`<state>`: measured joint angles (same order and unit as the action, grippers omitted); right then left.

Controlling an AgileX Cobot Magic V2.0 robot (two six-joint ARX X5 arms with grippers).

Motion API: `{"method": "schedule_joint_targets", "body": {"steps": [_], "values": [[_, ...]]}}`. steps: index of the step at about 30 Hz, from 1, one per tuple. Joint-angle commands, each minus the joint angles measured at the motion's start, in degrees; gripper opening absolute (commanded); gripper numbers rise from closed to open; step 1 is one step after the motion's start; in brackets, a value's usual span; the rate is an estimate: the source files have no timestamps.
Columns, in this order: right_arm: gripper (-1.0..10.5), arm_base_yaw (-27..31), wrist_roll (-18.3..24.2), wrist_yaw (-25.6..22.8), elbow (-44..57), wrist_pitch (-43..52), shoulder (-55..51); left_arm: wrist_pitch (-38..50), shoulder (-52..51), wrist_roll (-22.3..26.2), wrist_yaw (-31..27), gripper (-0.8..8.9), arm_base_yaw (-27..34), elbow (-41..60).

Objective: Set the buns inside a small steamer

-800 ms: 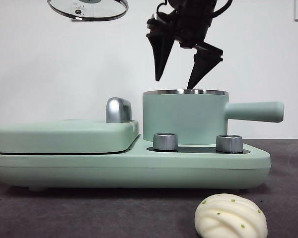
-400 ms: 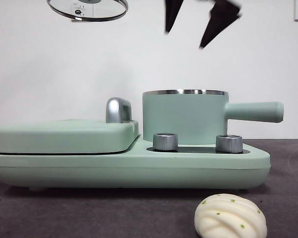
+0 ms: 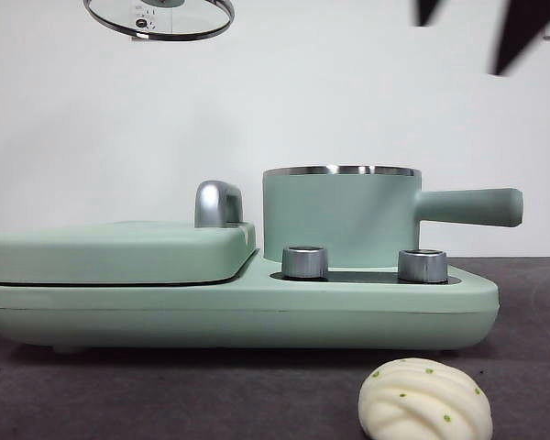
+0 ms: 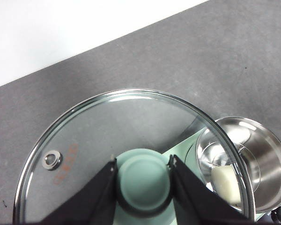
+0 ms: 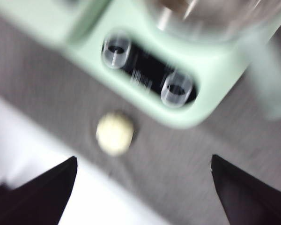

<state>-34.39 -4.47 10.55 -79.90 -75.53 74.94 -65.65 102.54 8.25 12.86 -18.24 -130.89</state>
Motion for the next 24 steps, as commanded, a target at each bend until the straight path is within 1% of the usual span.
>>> {"method": "schedule_joint_targets", "body": {"steps": [1, 3, 6, 10, 12, 16, 17, 21, 24], "values": [[4.6, -3.6, -6.3, 0.0, 10.4, 7.4, -4.5, 1.3, 0.2, 0.0, 0.3, 0.19, -0.1, -2.0], [4.6, -6.2, -8.9, 0.0, 16.9, 11.2, -7.3, 1.2, 0.2, 0.0, 0.3, 0.19, -0.1, -2.0], [4.6, -10.3, -11.5, 0.0, 24.5, 17.1, -8.6, 1.0, 0.2, 0.0, 0.3, 0.19, -0.1, -2.0], [4.6, -15.2, -11.7, -0.7, 32.1, 27.3, -8.0, 1.0, 0.2, 0.0, 0.3, 0.19, -0.2, -2.0], [4.6, -17.4, -11.9, -2.2, 34.9, 31.8, -7.1, 1.0, 0.2, 0.0, 0.3, 0.19, -0.2, -2.0], [4.6, -19.6, -13.4, -8.2, 37.3, 35.1, -4.5, 0.9, 0.2, 0.0, 0.3, 0.19, -0.2, -2.0], [4.6, -19.9, -13.4, -9.0, 37.4, 35.7, -3.8, 0.9, 0.2, 0.0, 0.3, 0.19, -0.2, -2.0], [4.6, -20.0, -13.3, -9.0, 37.5, 38.9, -0.7, 0.9, 0.2, 0.0, 0.3, 0.19, -0.2, -2.0], [4.6, -20.0, -13.1, -7.9, 37.5, 39.8, 1.3, 0.9, 0.2, 0.0, 0.3, 0.19, -0.2, -2.0]]}}
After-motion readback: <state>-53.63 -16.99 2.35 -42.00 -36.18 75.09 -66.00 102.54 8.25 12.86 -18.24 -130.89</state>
